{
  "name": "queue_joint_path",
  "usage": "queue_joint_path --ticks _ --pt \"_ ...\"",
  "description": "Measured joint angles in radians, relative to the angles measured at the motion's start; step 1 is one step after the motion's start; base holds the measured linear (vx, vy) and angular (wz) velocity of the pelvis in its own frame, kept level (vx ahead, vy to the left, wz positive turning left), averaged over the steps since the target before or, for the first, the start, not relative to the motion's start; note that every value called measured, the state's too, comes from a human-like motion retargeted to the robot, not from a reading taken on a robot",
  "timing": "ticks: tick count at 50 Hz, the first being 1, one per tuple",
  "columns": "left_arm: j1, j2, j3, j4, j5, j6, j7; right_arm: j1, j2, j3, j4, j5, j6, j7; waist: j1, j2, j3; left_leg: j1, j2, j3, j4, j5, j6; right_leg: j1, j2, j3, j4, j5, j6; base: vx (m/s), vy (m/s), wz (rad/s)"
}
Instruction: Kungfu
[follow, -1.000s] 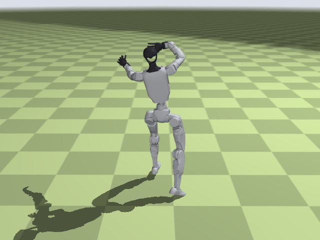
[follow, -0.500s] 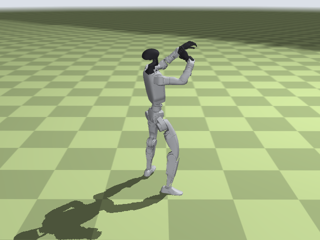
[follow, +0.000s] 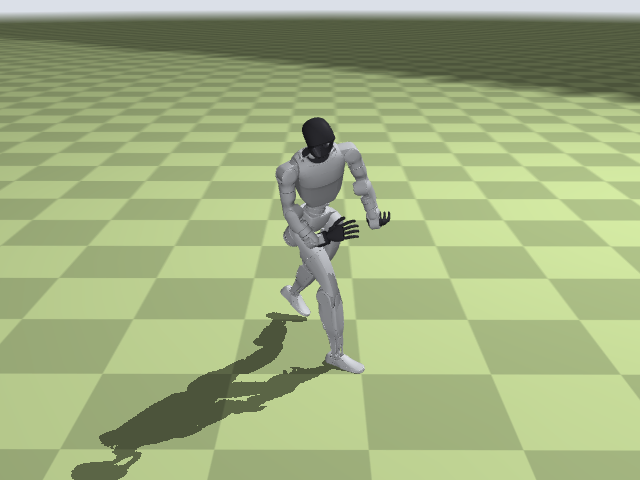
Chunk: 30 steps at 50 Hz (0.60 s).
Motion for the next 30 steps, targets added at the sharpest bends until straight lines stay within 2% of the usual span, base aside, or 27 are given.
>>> queue_joint_path --ticks 3,8,15,18,20,22,25,26,28,30 --pt "-0.012 -0.024 -0.032 0.014 0.018 0.001 0.011 0.036 -0.013 -0.011 -0.007 0.015 -0.002 -0.023 -0.023 0.002 0.028 0.003 0.009 0.036 -0.018 -0.025 0.022 -0.005 0.002 0.001 -0.004 0.004 0.001 -0.11 -0.02 -0.07" --pt "-0.021 -0.022 -0.041 0.018 0.057 0.005 0.023 0.052 -0.028 -0.009 -0.03 0.044 0.033 -0.032 -0.012 0.001 0.037 0.005 0.024 0.028 -0.031 -0.018 -0.003 0.006 0.001 0.008 -0.009 0.043 -0.003 -0.05 -0.03 0.34" --pt "-0.039 0.019 -0.022 -0.008 0.072 0.03 0.077 0.015 -0.021 -0.036 -0.017 0.062 0.037 0.016 0.024 -0.007 0.009 -0.007 0.051 -0.022 -0.031 0.037 0.016 0.066 -0.096 -0.07 -0.007 0.015 -0.028 -0.04 -0.05 1.01" --pt "-0.057 0.033 0.01 -0.004 -0.007 0.106 0.234 -0.022 -0.02 -0.085 0.001 0.061 -0.048 0.148 0.025 -0.024 -0.007 -0.029 0.06 -0.058 -0.021 0.073 0.023 0.114 -0.179 -0.129 -0.004 -0.039 -0.013 -0.05 0.06 1.62" --pt "-0.065 0.021 0.047 0.007 -0.101 0.191 0.397 -0.053 -0.03 -0.121 0.012 0.119 -0.108 0.298 0.029 -0.04 -0.016 -0.046 0.067 -0.072 -0.01 0.095 0.017 0.154 -0.236 -0.175 -0.005 -0.075 0.007 -0.04 0.03 1.74" --pt "-0.071 0.003 0.086 0.028 -0.249 0.244 0.606 -0.082 -0.054 -0.145 -0.005 0.259 -0.128 0.493 0.036 -0.061 -0.028 -0.067 0.071 -0.063 0.004 0.115 -0.004 0.194 -0.295 -0.218 -0.009 -0.098 0.023 -0.06 0.07 1.77" --pt "-0.076 -0.004 0.137 0.04 -0.504 0.221 0.864 -0.107 -0.096 -0.167 -0.082 0.582 -0.109 0.779 0.035 -0.113 -0.054 -0.104 0.047 -0.001 0.027 0.139 -0.005 0.246 -0.395 -0.235 -0.019 -0.098 0.056 -0.06 0.15 1.9" --pt "-0.07 -0.003 0.162 0.039 -0.558 0.199 0.908 -0.109 -0.108 -0.177 -0.114 0.673 -0.099 0.822 0.031 -0.128 -0.063 -0.118 0.046 0.021 0.039 0.141 -0.005 0.266 -0.422 -0.245 -0.027 -0.087 0.061 -0.06 0.1 1.97" --pt "-0.06 0.013 0.199 0.035 -0.657 0.131 0.95 -0.11 -0.134 -0.198 -0.189 0.851 -0.075 0.892 0.021 -0.157 -0.079 -0.148 0.051 0.057 0.071 0.138 -0.005 0.31 -0.468 -0.274 -0.044 -0.06 0.063 -0.04 0.13 1.89" --pt "-0.04 0.039 0.243 0.023 -0.731 0.04 0.931 -0.105 -0.161 -0.22 -0.271 1.027 -0.039 0.929 0.01 -0.182 -0.09 -0.176 0.071 0.088 0.113 0.121 -0.005 0.36 -0.496 -0.317 -0.064 -0.041 0.059 -0.02 0.09 1.59"
